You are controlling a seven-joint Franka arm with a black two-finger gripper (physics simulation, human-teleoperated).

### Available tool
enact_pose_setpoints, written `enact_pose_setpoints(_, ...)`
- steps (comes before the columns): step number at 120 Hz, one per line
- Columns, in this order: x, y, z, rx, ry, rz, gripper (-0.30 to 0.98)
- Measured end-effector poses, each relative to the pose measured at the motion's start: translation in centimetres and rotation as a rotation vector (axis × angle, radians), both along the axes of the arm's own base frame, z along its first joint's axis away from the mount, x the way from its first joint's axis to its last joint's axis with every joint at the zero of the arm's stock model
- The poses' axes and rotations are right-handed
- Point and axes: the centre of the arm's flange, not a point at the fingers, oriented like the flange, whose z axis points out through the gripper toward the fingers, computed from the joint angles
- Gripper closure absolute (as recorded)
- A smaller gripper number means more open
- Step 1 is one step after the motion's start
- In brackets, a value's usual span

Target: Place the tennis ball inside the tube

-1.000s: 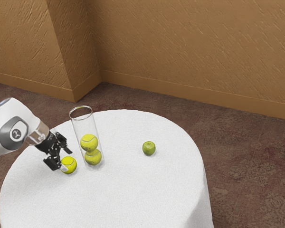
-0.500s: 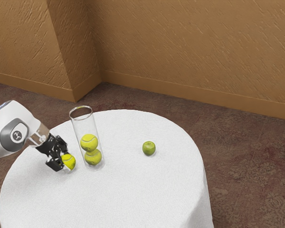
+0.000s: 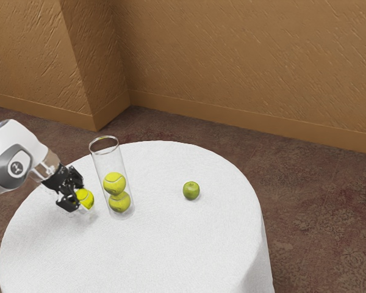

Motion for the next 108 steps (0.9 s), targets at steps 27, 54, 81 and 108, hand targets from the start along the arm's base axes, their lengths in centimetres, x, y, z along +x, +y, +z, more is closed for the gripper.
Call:
enact_pose_setpoints(27,-0.8,-2.1,13.9,0.148,-0.167,-0.061,0.38)
enact_pose_setpoints(54,0.1,-5.8,25.7,0.276,-0.175,-0.149,0.32)
enact_pose_setpoints(81,3.0,-9.9,26.5,0.293,-0.058,-0.227,0.31)
enact_pose_setpoints(108,4.6,-11.9,26.5,0.308,-0.011,-0.253,0.31)
